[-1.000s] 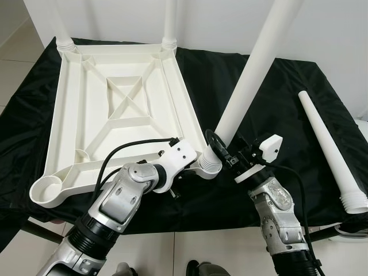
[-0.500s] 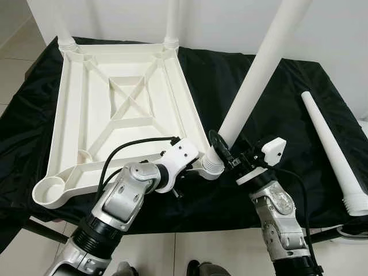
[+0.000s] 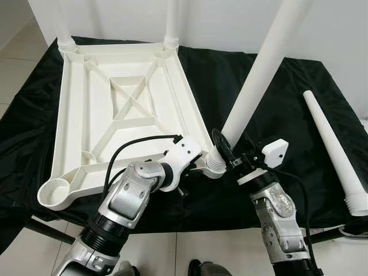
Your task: Building children table
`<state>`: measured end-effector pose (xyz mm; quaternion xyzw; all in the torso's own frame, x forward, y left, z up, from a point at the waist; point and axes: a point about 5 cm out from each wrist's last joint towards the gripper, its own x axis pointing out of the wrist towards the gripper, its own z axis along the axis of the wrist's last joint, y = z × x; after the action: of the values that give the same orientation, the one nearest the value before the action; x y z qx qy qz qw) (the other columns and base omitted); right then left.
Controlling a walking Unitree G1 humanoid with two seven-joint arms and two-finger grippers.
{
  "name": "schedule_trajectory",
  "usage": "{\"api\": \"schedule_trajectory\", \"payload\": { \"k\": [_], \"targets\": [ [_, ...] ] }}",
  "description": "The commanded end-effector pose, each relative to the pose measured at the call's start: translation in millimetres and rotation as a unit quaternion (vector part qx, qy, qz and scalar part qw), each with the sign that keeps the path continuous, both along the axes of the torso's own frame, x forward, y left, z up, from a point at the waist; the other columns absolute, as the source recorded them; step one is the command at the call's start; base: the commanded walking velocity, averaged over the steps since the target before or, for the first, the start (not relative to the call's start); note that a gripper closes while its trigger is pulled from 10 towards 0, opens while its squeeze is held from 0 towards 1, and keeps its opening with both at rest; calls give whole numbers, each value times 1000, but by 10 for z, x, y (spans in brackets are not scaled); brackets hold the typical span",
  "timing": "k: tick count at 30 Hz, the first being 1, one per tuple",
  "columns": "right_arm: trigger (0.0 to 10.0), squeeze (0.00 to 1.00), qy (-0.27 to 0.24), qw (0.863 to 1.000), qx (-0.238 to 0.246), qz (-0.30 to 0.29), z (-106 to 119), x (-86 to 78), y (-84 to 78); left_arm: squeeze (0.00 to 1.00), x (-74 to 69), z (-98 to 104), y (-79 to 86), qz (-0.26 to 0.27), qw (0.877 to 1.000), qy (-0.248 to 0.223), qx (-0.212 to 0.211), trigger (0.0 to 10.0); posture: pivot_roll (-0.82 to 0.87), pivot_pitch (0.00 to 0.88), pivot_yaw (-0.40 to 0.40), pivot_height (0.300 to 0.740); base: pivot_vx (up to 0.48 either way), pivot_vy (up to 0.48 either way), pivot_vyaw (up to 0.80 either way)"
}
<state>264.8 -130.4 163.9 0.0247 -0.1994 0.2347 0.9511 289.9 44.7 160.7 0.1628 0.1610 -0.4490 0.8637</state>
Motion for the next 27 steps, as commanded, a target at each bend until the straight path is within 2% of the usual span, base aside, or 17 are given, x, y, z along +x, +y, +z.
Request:
{"api": "schedule_trajectory", "payload": {
  "k": [1, 12, 14, 27],
  "targets": [
    [10000, 0, 126, 992, -26, -22, -535, -93, -43, 0, 102, 281, -19, 66, 994, -78, -27, 10000, -70, 161, -34, 740, 0, 0, 0],
    [10000, 0, 120, 990, -24, -71, -562, -133, -87, 0, 137, 299, 4, 75, 994, -77, -26, 10000, -73, 165, -30, 740, 0, 0, 0],
    [10000, 0, 117, 988, -21, -96, -566, -134, -99, 0, 154, 307, 18, 79, 994, -77, -25, 10000, -71, 162, -30, 740, 0, 0, 0],
    [10000, 0, 125, 980, -23, -155, -596, -96, -42, 0, 158, 311, 23, 80, 993, -77, -25, 10000, -66, 153, -32, 740, 0, 0, 0]
  ]
}}
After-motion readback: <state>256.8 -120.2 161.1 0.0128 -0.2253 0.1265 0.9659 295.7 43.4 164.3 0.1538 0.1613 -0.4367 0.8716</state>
